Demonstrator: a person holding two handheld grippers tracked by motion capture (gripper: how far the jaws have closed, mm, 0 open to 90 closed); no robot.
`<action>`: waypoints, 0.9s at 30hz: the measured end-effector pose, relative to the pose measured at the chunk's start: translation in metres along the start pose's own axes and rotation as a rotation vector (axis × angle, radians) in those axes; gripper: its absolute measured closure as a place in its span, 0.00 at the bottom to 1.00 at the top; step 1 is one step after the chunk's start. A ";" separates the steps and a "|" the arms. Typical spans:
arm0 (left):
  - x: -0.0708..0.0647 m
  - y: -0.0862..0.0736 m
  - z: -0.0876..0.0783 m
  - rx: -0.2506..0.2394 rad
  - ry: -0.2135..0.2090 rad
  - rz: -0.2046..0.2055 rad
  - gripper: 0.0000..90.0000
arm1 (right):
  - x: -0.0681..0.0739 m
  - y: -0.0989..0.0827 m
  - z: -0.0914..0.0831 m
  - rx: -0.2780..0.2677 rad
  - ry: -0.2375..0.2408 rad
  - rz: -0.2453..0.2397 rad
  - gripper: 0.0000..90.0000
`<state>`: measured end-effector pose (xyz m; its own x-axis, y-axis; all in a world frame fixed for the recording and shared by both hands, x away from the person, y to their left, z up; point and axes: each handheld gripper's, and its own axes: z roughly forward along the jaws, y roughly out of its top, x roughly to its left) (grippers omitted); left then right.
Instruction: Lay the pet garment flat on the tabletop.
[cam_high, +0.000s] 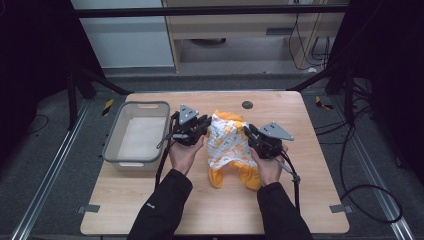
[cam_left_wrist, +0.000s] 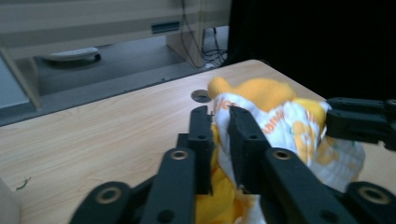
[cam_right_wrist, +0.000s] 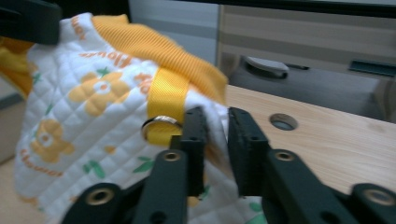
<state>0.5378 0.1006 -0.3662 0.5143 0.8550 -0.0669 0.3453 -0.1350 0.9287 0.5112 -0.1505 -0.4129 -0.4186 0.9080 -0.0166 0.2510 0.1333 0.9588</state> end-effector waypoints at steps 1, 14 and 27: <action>0.002 0.000 0.001 0.003 0.009 -0.011 0.70 | -0.003 0.000 0.002 0.002 -0.032 -0.012 0.75; 0.014 -0.012 -0.023 0.037 0.002 0.015 0.47 | -0.022 0.004 -0.027 0.031 0.015 -0.015 0.61; 0.011 -0.034 -0.058 0.084 -0.063 0.073 0.44 | -0.025 0.000 -0.062 0.077 0.099 -0.001 0.60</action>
<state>0.4857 0.1438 -0.3774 0.5875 0.8089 -0.0255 0.3685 -0.2393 0.8983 0.4676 -0.1973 -0.3945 -0.5021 0.8647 0.0143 0.3150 0.1675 0.9342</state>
